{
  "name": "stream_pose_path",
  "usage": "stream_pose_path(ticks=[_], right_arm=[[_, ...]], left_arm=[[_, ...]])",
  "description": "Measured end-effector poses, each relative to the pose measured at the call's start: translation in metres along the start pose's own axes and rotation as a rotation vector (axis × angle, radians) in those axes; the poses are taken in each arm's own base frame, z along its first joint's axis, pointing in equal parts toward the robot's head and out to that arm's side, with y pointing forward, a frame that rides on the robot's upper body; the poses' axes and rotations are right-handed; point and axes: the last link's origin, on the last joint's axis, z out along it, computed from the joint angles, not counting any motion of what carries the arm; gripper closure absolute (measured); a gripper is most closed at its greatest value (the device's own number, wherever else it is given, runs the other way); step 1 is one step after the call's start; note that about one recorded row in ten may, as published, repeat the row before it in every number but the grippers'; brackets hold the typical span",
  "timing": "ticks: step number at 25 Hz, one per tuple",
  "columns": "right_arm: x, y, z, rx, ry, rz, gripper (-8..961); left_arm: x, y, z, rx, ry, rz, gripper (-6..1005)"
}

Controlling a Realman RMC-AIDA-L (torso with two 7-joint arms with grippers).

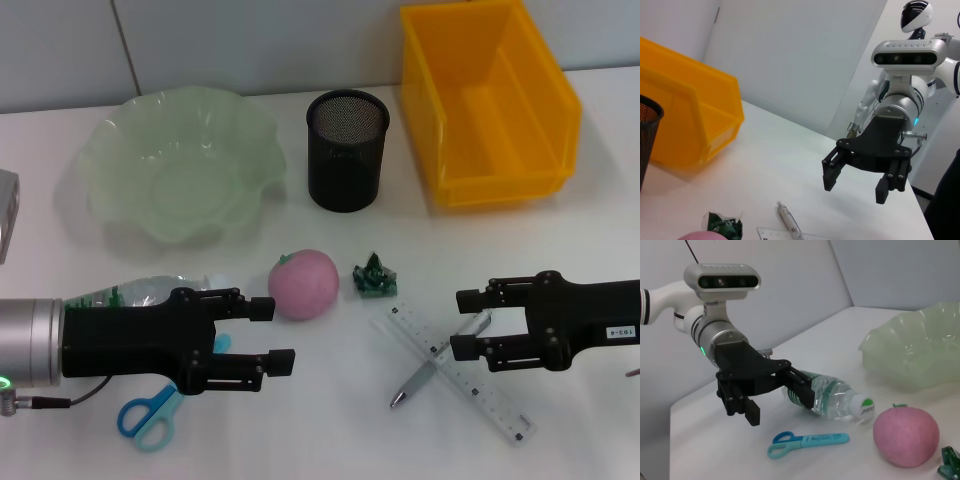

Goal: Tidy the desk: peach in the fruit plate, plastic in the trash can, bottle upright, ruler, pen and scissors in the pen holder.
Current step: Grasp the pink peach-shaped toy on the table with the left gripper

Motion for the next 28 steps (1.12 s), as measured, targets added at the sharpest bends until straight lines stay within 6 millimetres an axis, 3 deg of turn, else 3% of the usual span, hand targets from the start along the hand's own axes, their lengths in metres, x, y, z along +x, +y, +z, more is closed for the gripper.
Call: stream_pose_path(ticks=[28], right_arm=[[-0.0003,0.0014,-0.0012,-0.011,0.001,0.007,249]], left_arm=[[0.0074,-0.0007,0.0004,-0.008,-0.011,0.024,224]])
